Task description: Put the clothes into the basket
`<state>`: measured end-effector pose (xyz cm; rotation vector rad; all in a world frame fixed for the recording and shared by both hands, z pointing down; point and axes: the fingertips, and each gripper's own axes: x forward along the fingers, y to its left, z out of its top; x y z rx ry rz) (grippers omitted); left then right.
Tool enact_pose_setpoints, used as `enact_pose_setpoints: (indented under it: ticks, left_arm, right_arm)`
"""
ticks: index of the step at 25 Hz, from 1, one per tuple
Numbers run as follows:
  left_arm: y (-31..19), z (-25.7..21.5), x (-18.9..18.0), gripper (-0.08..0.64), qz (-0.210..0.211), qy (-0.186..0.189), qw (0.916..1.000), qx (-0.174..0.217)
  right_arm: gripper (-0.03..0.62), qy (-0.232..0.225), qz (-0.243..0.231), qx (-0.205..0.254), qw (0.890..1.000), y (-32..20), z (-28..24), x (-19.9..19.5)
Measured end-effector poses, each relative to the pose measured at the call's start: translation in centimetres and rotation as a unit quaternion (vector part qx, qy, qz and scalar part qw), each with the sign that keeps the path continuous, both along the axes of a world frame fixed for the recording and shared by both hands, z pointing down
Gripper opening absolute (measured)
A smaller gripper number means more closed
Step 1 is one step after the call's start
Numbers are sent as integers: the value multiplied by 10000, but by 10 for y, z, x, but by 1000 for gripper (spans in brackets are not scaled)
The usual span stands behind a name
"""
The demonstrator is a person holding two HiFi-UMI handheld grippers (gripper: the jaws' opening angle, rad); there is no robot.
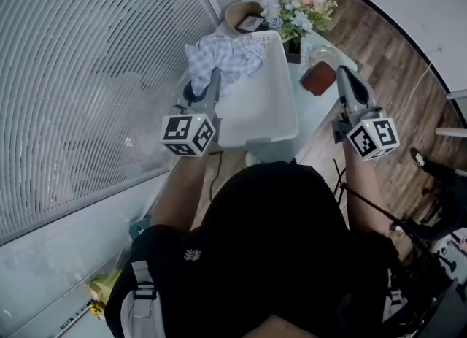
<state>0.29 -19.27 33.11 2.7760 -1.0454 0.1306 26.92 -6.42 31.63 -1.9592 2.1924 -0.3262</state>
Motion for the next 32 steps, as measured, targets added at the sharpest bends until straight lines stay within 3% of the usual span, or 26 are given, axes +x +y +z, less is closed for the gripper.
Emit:
enact_pose_setpoints:
  ticks: [2,6,10,15,32]
  left_arm:
    - [2,-1,5,92,35,10,10000,8]
    - [5,0,13,92,83,-74,9999,8]
    - [5,7,20,92,131,-169,9998,-39]
    - [5,23,22,92,176,-396,9990,-119]
    - [2,88,42,94,275,-800,9944,-630]
  right_arm:
    - [2,84,26,2,10000,-1,-1,2]
    - [2,780,63,-63,9969,-1,-1,0]
    - [2,912,4,-76,9958,-7,5,-1]
    - [2,1663,-158,-135,9859,-17,17,-14]
    - [2,1166,-332,-478,9915,-37,73,-8]
